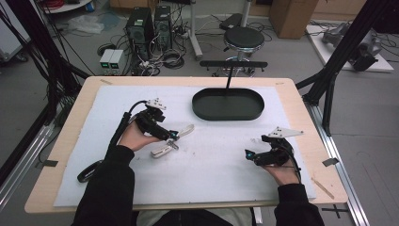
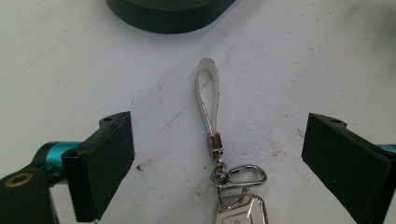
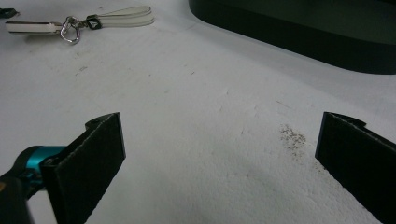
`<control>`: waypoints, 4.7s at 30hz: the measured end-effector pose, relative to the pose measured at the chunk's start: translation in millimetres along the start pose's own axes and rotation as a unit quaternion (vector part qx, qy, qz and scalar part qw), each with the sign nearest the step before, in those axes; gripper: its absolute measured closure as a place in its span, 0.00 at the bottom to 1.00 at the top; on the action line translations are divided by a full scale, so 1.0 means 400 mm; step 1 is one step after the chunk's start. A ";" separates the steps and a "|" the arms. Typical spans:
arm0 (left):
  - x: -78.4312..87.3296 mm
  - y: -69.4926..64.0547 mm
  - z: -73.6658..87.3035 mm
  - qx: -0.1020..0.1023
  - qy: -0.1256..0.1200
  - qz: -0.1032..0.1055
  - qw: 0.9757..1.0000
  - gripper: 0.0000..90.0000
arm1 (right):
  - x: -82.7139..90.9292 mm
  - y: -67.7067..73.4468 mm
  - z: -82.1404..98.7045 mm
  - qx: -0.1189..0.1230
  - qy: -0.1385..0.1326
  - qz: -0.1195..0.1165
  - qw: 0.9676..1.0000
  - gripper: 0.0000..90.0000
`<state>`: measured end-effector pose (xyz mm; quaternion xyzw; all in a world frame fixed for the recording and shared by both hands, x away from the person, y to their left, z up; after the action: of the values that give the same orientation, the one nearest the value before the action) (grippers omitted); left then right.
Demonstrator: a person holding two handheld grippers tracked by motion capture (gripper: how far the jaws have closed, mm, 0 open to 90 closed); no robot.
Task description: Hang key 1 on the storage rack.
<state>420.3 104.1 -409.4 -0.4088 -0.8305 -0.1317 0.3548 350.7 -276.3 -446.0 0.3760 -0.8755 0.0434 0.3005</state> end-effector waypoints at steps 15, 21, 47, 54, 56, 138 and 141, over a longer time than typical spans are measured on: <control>-0.087 -0.004 -0.048 -0.001 0.031 0.018 0.999 0.12 | -0.002 -0.002 0.002 0.004 0.003 -0.001 1.000 0.01; -0.127 -0.013 -0.057 -0.009 0.051 0.014 0.999 0.15 | -0.002 -0.002 0.003 0.003 0.006 -0.003 1.000 0.01; -0.174 -0.009 -0.022 -0.021 0.119 -0.019 0.993 0.53 | 0.003 -0.002 0.006 0.004 0.009 0.005 1.000 0.01; -0.173 -0.017 -0.012 -0.036 0.149 -0.029 0.988 0.81 | 0.004 -0.003 0.008 0.006 0.008 0.010 1.000 0.01; -0.173 -0.016 -0.012 -0.039 0.151 -0.027 0.987 0.84 | 0.003 -0.003 0.008 0.009 0.007 0.010 1.000 0.01; 0.073 0.007 -0.394 -0.032 -0.169 -0.054 0.984 0.96 | 0.005 -0.004 0.010 0.018 0.004 0.014 1.000 0.01; 0.083 0.019 -0.396 -0.024 -0.180 -0.062 0.982 0.96 | 0.011 -0.013 0.012 0.008 -0.005 0.009 1.000 0.01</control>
<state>488.8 47.8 -273.6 -0.3819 -0.9010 -0.0978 0.1811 349.3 -284.2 -448.2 0.3705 -0.8800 0.0513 0.2928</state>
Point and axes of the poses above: each handheld gripper's, and its own axes: x roughly backward along the jaws, z roughly out of its underside, y roughly to its left, the point moved 4 cm from there along -x, roughly forward along the jaws, and after that the axes turned 3 degrees about -z, right-handed, at the moved point
